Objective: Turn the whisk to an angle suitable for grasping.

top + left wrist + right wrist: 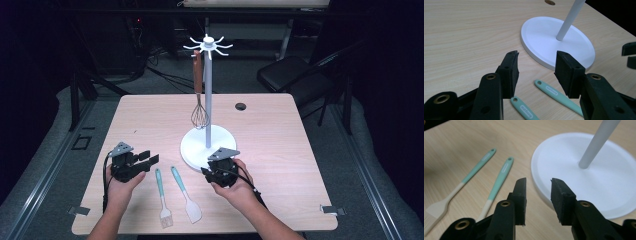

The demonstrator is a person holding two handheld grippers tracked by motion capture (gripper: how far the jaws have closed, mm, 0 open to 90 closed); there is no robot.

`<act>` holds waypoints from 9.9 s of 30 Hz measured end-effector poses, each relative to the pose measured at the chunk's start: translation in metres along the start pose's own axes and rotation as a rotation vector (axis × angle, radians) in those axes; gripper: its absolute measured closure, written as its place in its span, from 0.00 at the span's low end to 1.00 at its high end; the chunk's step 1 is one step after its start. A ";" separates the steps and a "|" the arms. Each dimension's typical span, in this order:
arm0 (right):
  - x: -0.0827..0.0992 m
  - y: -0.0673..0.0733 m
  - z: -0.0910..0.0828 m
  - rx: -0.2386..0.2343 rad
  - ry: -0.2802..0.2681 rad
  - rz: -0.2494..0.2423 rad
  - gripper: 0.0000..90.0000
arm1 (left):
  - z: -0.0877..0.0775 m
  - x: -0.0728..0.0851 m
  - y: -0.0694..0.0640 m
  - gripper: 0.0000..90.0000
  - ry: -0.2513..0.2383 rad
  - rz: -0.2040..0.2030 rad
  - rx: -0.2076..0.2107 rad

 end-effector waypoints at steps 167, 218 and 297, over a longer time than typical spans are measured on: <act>0.075 -0.022 0.000 -0.029 0.224 -0.062 0.89 | 0.023 0.004 -0.039 0.54 0.023 0.018 0.119; 0.082 -0.030 -0.001 -0.019 0.110 -0.055 0.89 | 0.064 0.022 -0.079 0.50 0.138 0.067 0.271; 0.081 -0.005 0.003 -0.063 0.043 -0.181 0.85 | 0.088 0.029 -0.093 0.64 0.163 -0.017 0.361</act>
Point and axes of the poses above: each handheld gripper's, and its own axes: z roughly forward along the jaws, x roughly out of its underside, y roughly to its left, the point moved 1 cm from there along z, roughly forward along the jaws, and after that the axes turned 5 degrees about y, right-handed, at the moved point
